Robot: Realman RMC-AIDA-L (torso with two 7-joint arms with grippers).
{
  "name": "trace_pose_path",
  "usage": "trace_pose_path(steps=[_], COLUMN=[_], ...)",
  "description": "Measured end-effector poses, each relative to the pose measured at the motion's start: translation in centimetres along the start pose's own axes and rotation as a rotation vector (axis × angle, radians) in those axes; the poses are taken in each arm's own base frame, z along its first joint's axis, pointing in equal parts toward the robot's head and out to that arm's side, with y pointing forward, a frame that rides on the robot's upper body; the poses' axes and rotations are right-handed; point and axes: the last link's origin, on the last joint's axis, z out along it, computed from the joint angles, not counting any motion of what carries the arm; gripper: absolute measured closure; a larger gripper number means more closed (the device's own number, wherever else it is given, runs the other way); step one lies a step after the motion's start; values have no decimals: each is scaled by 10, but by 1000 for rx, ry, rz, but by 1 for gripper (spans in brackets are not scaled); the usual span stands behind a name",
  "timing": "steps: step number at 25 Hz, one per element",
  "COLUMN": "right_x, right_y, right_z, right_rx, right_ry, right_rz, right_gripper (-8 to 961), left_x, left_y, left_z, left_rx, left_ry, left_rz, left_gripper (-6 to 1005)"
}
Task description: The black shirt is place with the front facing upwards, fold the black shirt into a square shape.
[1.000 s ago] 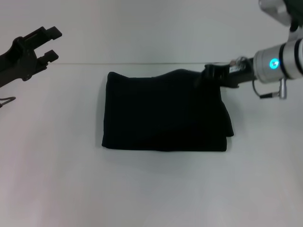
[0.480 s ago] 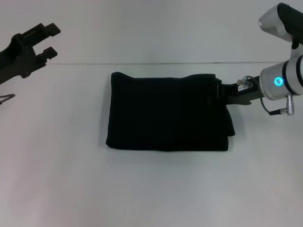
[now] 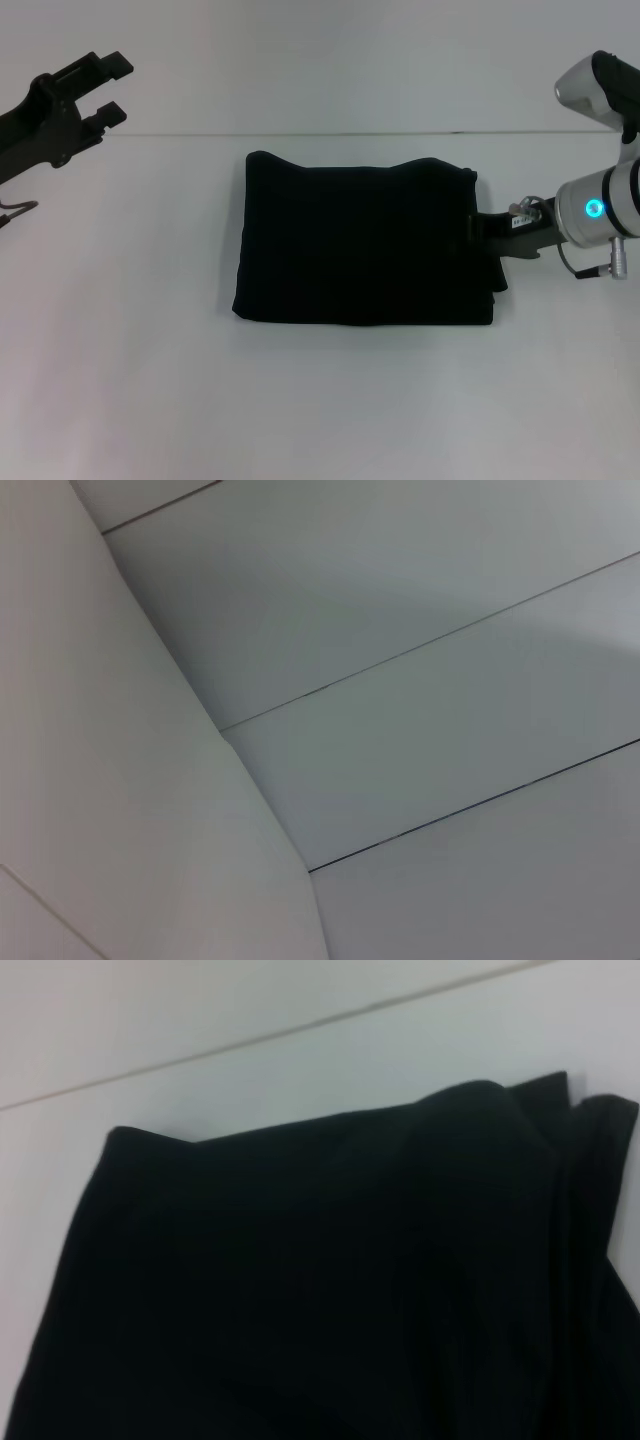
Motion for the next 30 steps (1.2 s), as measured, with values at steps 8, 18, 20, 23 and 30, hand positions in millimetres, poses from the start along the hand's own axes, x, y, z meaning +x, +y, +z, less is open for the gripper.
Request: trace_pose_path(steps=[8,18,20,23,30], right_x=[-2,-38,-47,-56,-39], right_y=[-11,-27,-19,-5,10], right_z=[-5,-49,-57,-50,3], right_rx=[32,64,12,-35,25], right_ry=[-2,-124,-168,-171,-172], right_rz=[7,66,68,58,25], right_gripper=[909,607,538,540,523], left_x=[0,2,2,2,1], left_y=[0,-1,-1,-1,0], left_z=[1,-4,-4,-4,-2], left_rx=[-2,-9,-9,-10,-13], left_ry=[1,24,25,25,22], left_rz=[4,-6,-6,-6,-8], left_gripper=[213,213,213,213,213])
